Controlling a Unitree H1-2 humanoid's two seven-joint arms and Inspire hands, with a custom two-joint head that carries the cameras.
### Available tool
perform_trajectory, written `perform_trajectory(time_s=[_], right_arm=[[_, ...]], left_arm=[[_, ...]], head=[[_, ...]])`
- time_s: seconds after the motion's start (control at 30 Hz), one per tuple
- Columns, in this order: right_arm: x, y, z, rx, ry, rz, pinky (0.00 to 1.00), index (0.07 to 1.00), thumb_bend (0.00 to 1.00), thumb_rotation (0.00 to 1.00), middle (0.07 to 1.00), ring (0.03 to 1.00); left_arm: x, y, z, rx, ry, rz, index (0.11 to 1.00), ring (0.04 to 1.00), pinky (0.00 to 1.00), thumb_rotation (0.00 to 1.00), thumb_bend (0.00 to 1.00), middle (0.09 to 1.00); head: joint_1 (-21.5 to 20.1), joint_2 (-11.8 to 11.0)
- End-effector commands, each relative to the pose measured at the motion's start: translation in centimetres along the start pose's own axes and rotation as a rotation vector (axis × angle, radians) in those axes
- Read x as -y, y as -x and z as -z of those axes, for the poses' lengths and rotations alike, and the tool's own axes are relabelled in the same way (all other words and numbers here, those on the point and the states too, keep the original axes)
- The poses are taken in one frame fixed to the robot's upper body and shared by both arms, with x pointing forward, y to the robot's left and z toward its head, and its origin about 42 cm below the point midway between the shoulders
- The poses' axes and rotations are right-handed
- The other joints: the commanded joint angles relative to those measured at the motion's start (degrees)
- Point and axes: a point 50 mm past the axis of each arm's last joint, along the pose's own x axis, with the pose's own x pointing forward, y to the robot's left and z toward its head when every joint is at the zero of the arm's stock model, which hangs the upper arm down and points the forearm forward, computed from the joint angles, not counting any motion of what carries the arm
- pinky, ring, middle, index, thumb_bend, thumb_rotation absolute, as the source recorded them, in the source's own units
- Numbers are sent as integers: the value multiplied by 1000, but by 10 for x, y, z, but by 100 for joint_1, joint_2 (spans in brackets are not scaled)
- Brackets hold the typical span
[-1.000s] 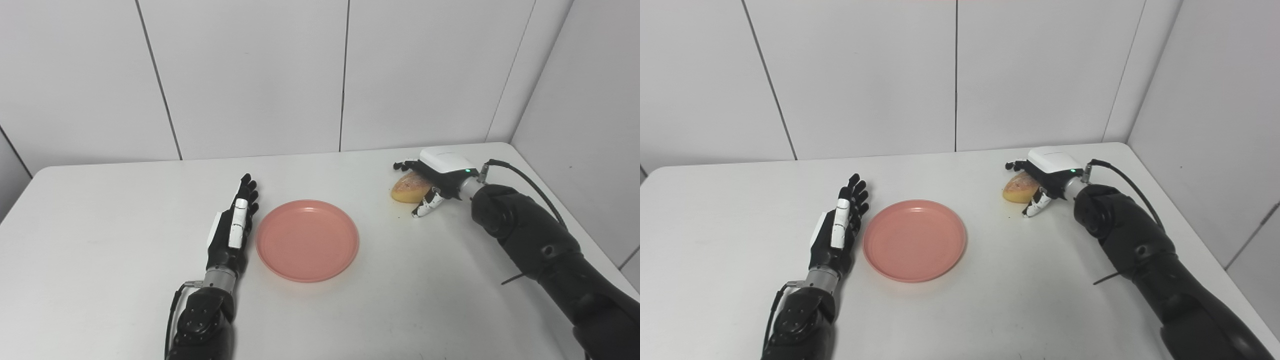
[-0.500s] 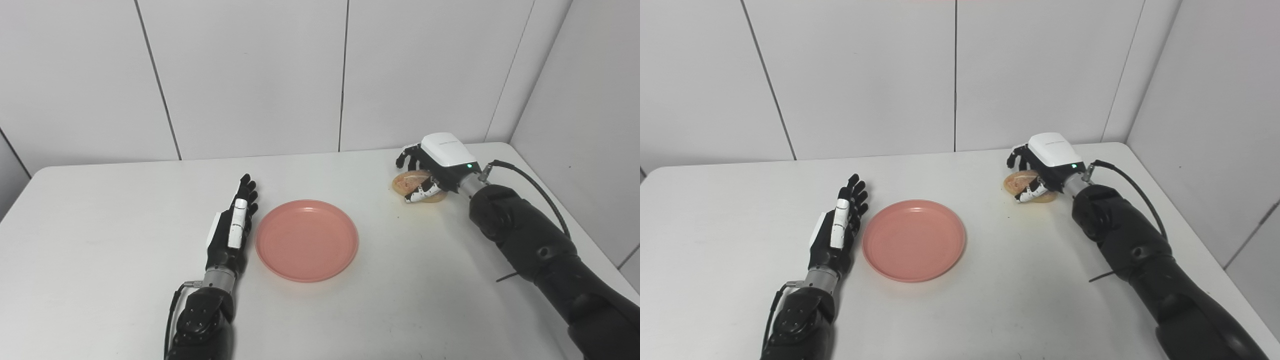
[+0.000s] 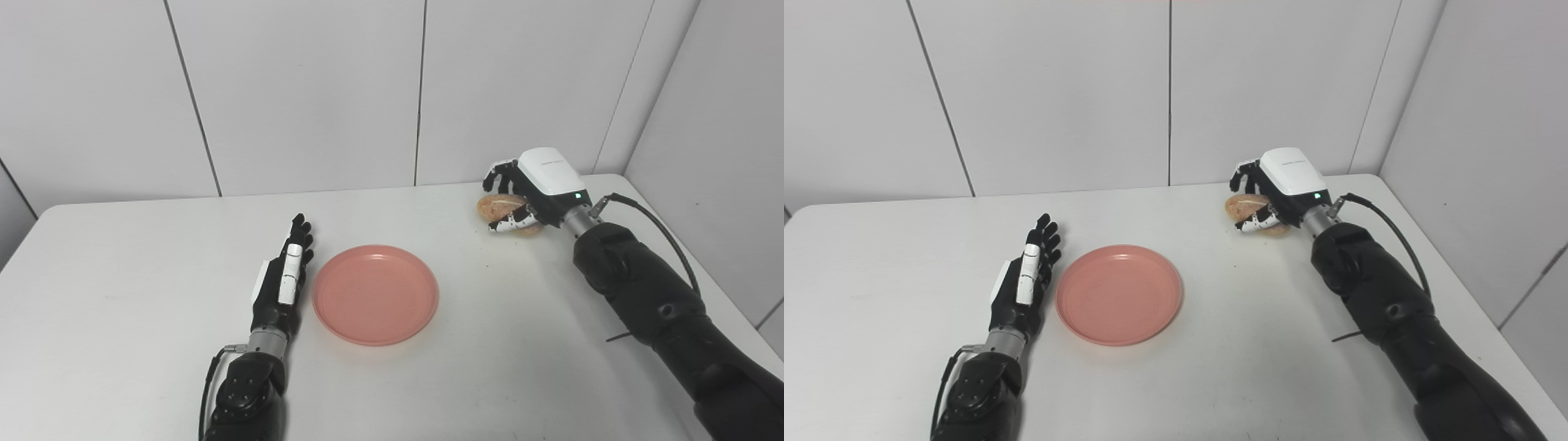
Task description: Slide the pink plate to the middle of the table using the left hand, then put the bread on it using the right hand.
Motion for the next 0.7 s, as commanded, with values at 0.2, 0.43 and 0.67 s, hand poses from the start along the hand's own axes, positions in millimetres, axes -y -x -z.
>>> perform_trajectory(time_s=[0.2,0.43,0.67], right_arm=[[35,-22,-49,137,-88,196,228,512,511,0,399,298],[35,-25,-79,209,-173,213,238,514,511,0,400,299],[28,-28,-106,261,-232,215,221,513,511,0,400,287]], left_arm=[[3,-3,0,13,-8,-2,995,1000,1000,1000,721,1000],[4,-2,0,12,0,-2,996,1000,1000,1000,716,1000],[6,-2,0,12,-13,-9,988,1000,1000,1000,738,1000]], head=[[91,-34],[147,-37],[242,-14]])
